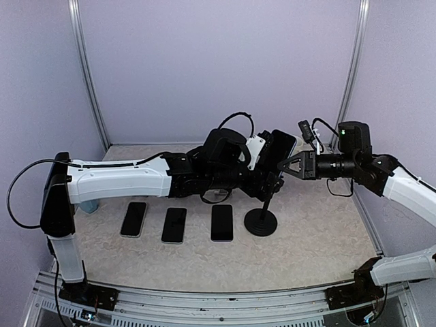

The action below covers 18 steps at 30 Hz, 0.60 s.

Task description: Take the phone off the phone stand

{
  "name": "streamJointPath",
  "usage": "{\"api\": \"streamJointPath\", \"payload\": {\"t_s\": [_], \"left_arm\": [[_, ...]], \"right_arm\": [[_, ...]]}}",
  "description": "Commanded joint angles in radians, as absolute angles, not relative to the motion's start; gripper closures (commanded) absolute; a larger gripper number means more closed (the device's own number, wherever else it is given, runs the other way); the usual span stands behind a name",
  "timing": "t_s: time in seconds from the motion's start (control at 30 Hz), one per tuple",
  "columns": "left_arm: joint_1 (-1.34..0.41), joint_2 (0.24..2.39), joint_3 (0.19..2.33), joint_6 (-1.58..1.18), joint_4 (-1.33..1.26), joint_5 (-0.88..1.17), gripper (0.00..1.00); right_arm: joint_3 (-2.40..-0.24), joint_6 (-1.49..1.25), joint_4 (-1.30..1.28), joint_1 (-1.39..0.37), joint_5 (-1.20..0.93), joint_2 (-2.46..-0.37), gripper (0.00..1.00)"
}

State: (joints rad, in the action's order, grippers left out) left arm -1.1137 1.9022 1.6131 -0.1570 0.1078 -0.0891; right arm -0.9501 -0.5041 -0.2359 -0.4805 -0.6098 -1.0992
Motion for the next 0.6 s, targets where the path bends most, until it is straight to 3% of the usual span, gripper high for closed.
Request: {"api": "streamJointPath", "payload": {"t_s": [0.0, 0.1, 0.3, 0.37, 0.43, 0.57], "left_arm": [[-1.128, 1.951, 1.680, -0.154, 0.156, -0.092, 0.02], [-1.137, 1.974, 1.712, -0.144, 0.176, -0.122, 0.06], [-1.139, 1.980, 1.718, -0.146, 0.175, -0.173, 0.29], [-1.140, 1.971, 1.703, -0.149, 0.163, -0.182, 0.36], [-1.141, 1.961, 1.679, -0.152, 0.152, -0.193, 0.42], [-1.141, 1.942, 1.640, -0.160, 0.124, -0.201, 0.49]], "right_arm": [[-0.955, -0.468, -0.105, -0.501, -0.650, -1.048, 1.00], [-0.947, -0.467, -0.105, -0.507, -0.649, -1.041, 1.00], [-0.935, -0.466, -0.124, -0.511, -0.635, -1.030, 0.99], [-0.933, -0.466, -0.139, -0.511, -0.614, -1.021, 0.83], [-0.933, -0.466, -0.167, -0.510, -0.589, -1.007, 0.60], [-0.900, -0.443, -0.152, -0.497, -0.577, -0.977, 0.40]]}}
